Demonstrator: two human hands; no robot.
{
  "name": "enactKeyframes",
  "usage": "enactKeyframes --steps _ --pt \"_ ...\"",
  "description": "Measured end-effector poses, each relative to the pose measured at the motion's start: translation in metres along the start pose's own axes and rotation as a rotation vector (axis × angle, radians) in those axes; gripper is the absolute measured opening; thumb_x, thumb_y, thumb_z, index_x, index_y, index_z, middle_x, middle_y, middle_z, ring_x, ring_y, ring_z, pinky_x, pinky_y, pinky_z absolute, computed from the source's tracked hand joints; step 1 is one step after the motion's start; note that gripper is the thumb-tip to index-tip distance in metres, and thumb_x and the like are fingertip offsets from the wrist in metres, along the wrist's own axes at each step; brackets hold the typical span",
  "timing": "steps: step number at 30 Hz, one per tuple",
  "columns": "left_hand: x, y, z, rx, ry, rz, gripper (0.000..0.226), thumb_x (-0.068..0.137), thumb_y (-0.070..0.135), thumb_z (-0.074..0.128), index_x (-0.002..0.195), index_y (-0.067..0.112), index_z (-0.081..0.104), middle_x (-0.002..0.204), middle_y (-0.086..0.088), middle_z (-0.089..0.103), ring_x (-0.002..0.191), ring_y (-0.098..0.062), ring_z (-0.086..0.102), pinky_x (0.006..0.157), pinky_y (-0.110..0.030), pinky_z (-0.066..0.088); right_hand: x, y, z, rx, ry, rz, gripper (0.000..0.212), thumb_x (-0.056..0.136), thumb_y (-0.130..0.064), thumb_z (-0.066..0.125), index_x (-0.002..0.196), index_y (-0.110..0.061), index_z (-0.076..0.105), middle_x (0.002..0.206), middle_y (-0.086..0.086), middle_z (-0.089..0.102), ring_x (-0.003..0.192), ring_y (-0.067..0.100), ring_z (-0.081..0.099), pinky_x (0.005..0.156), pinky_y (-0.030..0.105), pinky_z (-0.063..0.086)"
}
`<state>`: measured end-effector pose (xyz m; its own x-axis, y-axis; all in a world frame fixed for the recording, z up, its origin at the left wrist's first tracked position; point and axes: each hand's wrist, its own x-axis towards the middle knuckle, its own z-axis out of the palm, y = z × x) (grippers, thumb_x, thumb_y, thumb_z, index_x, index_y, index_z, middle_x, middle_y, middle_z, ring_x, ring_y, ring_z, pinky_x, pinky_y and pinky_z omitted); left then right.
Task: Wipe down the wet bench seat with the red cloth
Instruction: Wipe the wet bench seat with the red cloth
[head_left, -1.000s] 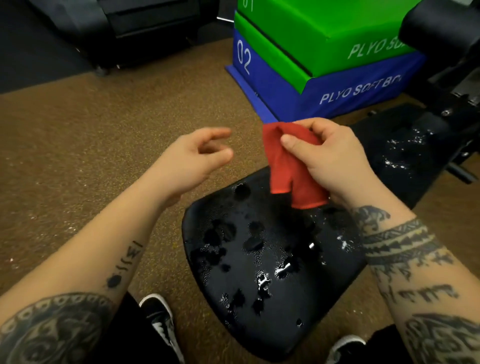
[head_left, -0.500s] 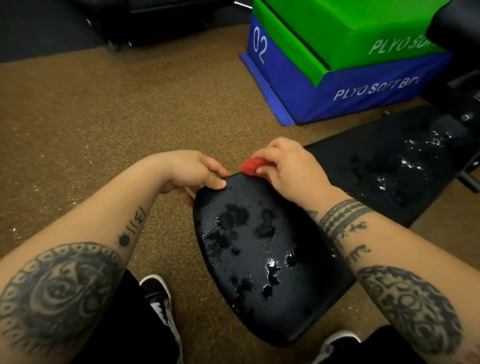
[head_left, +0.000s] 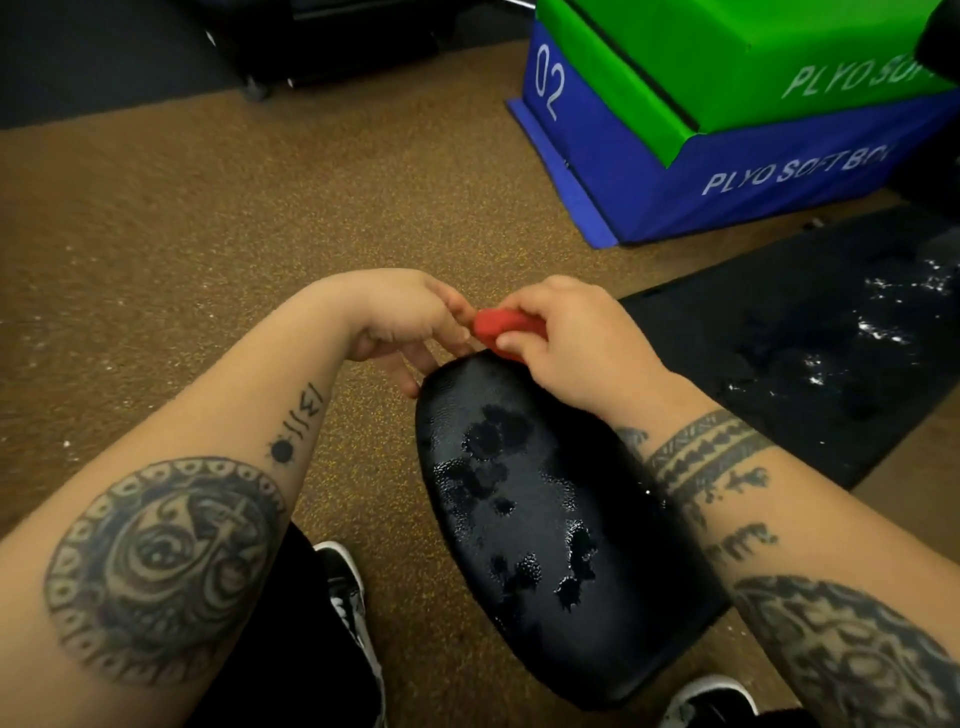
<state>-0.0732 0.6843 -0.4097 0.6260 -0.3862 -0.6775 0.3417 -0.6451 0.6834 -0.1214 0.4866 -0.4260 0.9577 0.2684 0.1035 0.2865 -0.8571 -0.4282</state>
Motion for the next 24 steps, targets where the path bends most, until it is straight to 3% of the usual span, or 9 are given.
enactKeyframes --steps 5,9,13,16,18,21,24 --pt "-0.001 0.005 0.003 -0.045 0.042 -0.048 0.030 0.105 0.028 0.046 0.128 0.012 0.056 0.115 -0.012 0.070 0.082 -0.034 0.064 0.070 -0.051 0.057 -0.009 -0.010 0.009 -0.039 -0.084 -0.055 0.033 0.083 -0.041 0.073 0.115 -0.037 0.070 0.105 -0.001 0.059 0.107 0.024 0.050 0.100 0.038 0.040" --pt "-0.001 0.009 0.003 -0.077 0.048 -0.074 0.057 0.101 0.057 0.037 0.136 0.014 0.050 0.112 -0.015 0.070 0.081 -0.037 0.067 0.074 -0.058 0.057 -0.006 -0.020 0.015 -0.077 -0.076 -0.043 0.026 0.083 -0.039 0.073 0.108 -0.037 0.072 0.100 -0.001 0.063 0.103 0.027 0.055 0.096 0.040 0.044" --pt "0.000 0.011 0.001 -0.151 0.015 -0.097 0.073 0.095 0.072 0.022 0.139 0.019 0.046 0.114 -0.017 0.068 0.082 -0.043 0.069 0.081 -0.065 0.054 -0.017 -0.037 0.004 0.086 -0.230 -0.187 0.023 0.081 -0.030 0.077 0.104 -0.033 0.075 0.102 -0.003 0.069 0.103 0.021 0.060 0.095 0.036 0.046" --pt "-0.001 0.012 0.000 -0.111 -0.007 -0.090 0.063 0.098 0.066 0.025 0.127 0.018 0.055 0.111 -0.015 0.071 0.088 -0.041 0.068 0.084 -0.067 0.052 -0.012 -0.032 -0.003 0.154 -0.139 -0.137 0.027 0.082 -0.024 0.077 0.108 -0.029 0.075 0.102 -0.002 0.067 0.103 0.020 0.061 0.094 0.033 0.046" --pt "-0.004 0.012 0.003 -0.045 -0.002 -0.070 0.050 0.101 0.058 0.034 0.119 0.018 0.059 0.104 -0.011 0.071 0.087 -0.037 0.068 0.078 -0.059 0.055 -0.011 -0.031 0.006 0.076 -0.121 -0.148 0.030 0.083 -0.021 0.074 0.112 -0.029 0.073 0.104 0.001 0.065 0.106 0.026 0.059 0.096 0.035 0.043" --pt "-0.008 0.012 0.009 0.089 -0.006 -0.012 0.027 0.101 0.036 0.050 0.113 0.017 0.065 0.098 -0.010 0.070 0.079 -0.031 0.068 0.076 -0.057 0.057 -0.018 -0.038 0.022 -0.050 -0.227 -0.318 0.033 0.080 -0.018 0.066 0.110 -0.025 0.075 0.105 0.004 0.066 0.106 0.033 0.057 0.099 0.036 0.037" --pt "-0.006 0.010 0.012 0.139 -0.012 0.008 0.022 0.097 0.022 0.058 0.116 0.026 0.068 0.090 0.001 0.071 0.077 -0.027 0.066 0.080 -0.056 0.057 -0.022 -0.038 0.005 0.032 -0.359 -0.497 0.033 0.074 -0.017 0.066 0.105 -0.021 0.077 0.103 0.001 0.071 0.103 0.025 0.062 0.100 0.034 0.041"
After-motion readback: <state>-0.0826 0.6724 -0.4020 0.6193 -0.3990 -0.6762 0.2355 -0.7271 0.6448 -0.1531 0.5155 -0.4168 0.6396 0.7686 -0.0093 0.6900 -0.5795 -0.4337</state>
